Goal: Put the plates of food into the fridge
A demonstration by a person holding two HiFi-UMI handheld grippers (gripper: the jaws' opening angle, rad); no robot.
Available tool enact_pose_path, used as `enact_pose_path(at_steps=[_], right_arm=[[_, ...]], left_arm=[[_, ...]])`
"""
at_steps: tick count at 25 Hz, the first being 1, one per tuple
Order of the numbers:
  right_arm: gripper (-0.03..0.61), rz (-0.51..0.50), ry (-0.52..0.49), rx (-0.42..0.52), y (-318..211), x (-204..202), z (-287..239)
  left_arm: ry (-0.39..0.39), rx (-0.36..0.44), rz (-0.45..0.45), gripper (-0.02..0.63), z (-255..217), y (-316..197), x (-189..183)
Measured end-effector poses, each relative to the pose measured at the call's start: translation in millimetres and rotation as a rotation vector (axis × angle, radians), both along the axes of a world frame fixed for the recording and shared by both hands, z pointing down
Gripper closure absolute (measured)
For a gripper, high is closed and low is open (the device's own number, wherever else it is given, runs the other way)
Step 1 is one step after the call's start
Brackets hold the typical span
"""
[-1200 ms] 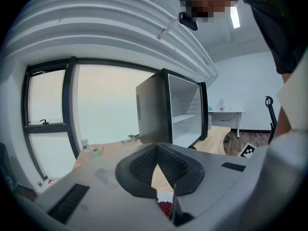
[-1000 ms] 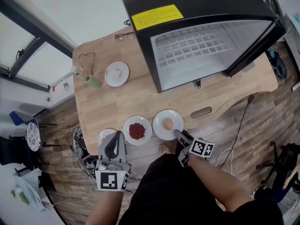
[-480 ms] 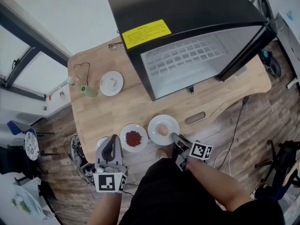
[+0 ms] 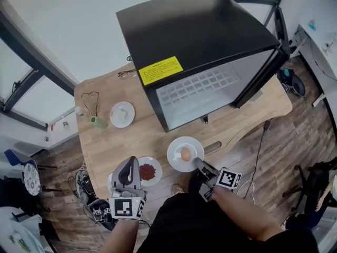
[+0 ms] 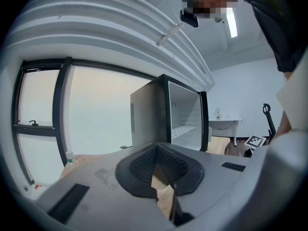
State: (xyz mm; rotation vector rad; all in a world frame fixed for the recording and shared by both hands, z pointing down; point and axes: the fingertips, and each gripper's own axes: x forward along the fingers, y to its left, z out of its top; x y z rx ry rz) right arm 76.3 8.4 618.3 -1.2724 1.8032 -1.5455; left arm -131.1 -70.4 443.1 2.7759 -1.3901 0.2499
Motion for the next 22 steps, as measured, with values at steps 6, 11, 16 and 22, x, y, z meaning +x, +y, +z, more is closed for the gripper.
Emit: enact_pose_path(at_steps=[6, 11, 16, 22], right_arm=[[0.546, 0.008, 0.030, 0.076, -14.6, 22.3, -36.6], [0.546, 0.010, 0.061, 0.101, -26.0, 39.0, -57.0], [0.546, 0.031, 0.062, 0.135, -40.9, 53.6, -76.0], [0.546, 0.047, 0.067, 0.194, -61.7, 68.6, -102.2]], left_arm=[[0.050, 0.036, -0.007, 0.609, -17.6, -11.9, 8.0], [0.080, 0.050, -0.016, 0.609, -30.6, -19.2, 15.6], [0.082, 0.073, -0.007, 0.609, -41.1, -25.7, 24.9], [0.076, 0.097, -0.004, 0.609, -53.9, -37.1, 32.2]])
